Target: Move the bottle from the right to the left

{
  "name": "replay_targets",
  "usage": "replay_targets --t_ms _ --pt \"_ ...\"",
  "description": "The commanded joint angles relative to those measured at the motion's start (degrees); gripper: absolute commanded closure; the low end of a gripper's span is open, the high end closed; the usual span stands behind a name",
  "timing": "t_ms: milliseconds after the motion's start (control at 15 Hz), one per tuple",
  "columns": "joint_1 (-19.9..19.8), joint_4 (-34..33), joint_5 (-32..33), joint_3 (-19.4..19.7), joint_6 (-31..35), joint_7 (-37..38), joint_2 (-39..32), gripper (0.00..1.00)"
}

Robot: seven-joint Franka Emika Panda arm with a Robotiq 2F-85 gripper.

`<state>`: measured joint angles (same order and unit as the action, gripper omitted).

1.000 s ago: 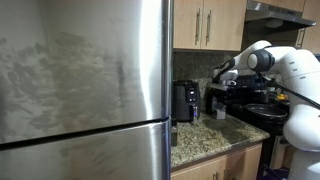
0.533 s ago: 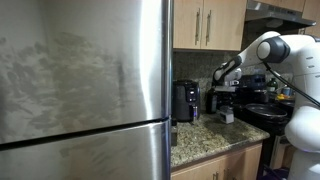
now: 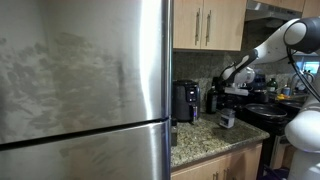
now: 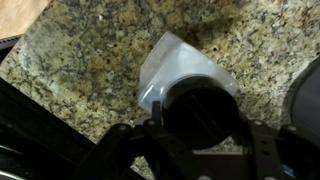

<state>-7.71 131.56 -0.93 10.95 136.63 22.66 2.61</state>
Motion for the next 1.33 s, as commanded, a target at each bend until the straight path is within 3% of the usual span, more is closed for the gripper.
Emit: replay_targets --t_ms 0,67,333,800,867,933,1067,1133,1267 --pt "-1.0 1.0 -0.1 -0.8 0.0 -0.4 1.2 0.38" --pt "-1.1 1.6 -0.1 -0.9 0.1 -0.5 2.0 0.63" --pt "2.5 3.5 8.6 -5.7 -0.6 2.0 0.4 0.63" --pt "12.0 4.0 3.9 -15.6 -5.7 -5.2 2.6 0.63" --pt "10.9 2.9 5.6 -15.0 -3.8 -1.0 1.9 0.63" --pt "11.7 2.9 5.4 -15.7 -4.0 -0.6 1.9 0.38" --pt "11.7 2.8 5.4 -15.7 -3.9 -0.2 1.8 0.38" --pt "11.4 2.8 5.4 -15.5 -3.9 -0.2 1.8 0.63" --pt "12.1 -0.5 4.5 -15.9 -7.3 -2.7 -1.2 0.63"
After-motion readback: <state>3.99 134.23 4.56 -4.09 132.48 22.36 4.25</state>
